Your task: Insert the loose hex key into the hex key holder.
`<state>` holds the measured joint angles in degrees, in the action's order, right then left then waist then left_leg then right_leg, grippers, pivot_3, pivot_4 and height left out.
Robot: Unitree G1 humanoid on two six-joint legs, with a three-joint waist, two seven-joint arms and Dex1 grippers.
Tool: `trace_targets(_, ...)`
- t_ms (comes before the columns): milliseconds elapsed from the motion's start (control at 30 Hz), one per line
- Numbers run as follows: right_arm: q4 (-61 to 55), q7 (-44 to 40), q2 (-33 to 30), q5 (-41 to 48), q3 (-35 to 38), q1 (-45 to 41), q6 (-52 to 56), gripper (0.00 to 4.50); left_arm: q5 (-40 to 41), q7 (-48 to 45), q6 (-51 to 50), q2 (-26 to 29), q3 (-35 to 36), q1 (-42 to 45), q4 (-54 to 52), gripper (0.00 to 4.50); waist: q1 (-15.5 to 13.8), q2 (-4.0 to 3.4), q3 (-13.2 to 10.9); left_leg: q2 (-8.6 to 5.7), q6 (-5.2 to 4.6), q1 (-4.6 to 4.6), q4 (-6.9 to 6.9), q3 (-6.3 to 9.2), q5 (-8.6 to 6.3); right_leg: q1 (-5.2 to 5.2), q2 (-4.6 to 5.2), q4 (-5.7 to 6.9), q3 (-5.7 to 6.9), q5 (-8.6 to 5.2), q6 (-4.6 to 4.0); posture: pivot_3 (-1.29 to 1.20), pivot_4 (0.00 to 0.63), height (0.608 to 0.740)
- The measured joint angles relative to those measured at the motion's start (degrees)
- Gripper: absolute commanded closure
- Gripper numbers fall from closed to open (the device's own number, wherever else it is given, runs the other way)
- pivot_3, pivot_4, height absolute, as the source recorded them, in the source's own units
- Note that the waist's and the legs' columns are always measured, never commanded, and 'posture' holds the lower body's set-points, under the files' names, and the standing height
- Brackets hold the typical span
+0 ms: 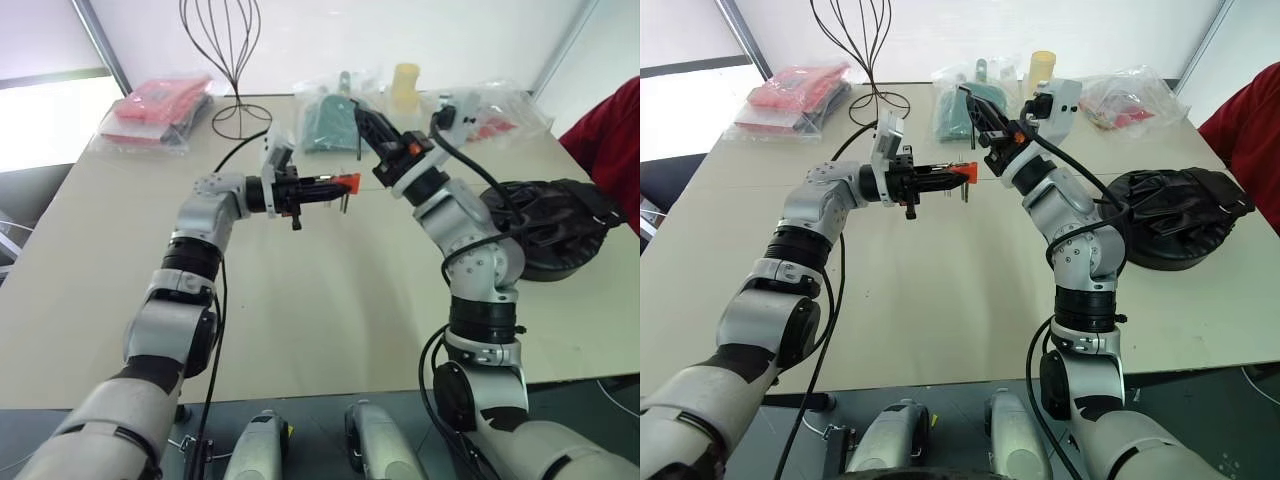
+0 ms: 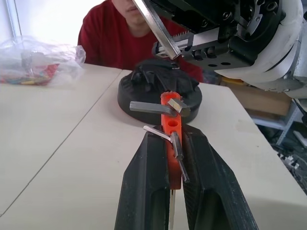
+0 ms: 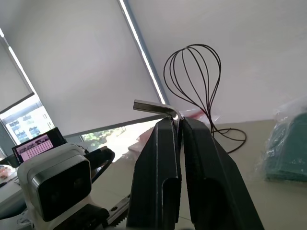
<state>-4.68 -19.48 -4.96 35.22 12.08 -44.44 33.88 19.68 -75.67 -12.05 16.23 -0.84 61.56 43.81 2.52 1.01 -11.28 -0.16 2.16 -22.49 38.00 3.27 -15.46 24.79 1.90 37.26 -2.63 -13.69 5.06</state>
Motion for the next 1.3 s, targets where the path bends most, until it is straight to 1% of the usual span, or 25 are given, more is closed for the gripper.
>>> trace_targets(600, 0.46, -0.48, -0.1, 0.01, -0.53, 1.23, -2.39, 4.47, 1.81, 0.72, -4.7, 0.03, 1.78, -0.02, -3.42, 4.5, 0.0, 0.0, 0.0, 0.0, 0.0, 0.0, 0.0, 0.0, 0.0, 0.0, 0.0, 0.0, 0.0, 0.0, 0.0, 0.0, 0.15, 0.74)
trace_targets(967, 0.7, -0.54, -0.11, -0.02, -1.3, 1.28, -2.33, 4.47, 1.68, 0.32, -4.69, -0.7, 1.26, -0.53, -5.29, 4.5, -0.01, 0.0, 0.0, 0.0, 0.0, 0.0, 0.0, 0.0, 0.0, 0.0, 0.0, -0.01, 0.0, 0.0, 0.0, 0.0, 0.15, 0.74)
trace_targets(1300, 0.73, -0.07, -0.16, -0.01, -1.51, 1.8, -2.33, 4.47, 1.42, 0.23, -3.5, -0.52, 1.26, -0.53, -4.42, 4.5, 0.0, 0.0, 0.0, 0.0, 0.0, 0.0, 0.0, 0.0, 0.0, 0.0, 0.0, -0.01, 0.0, 0.0, 0.0, 0.0, 0.15, 0.74)
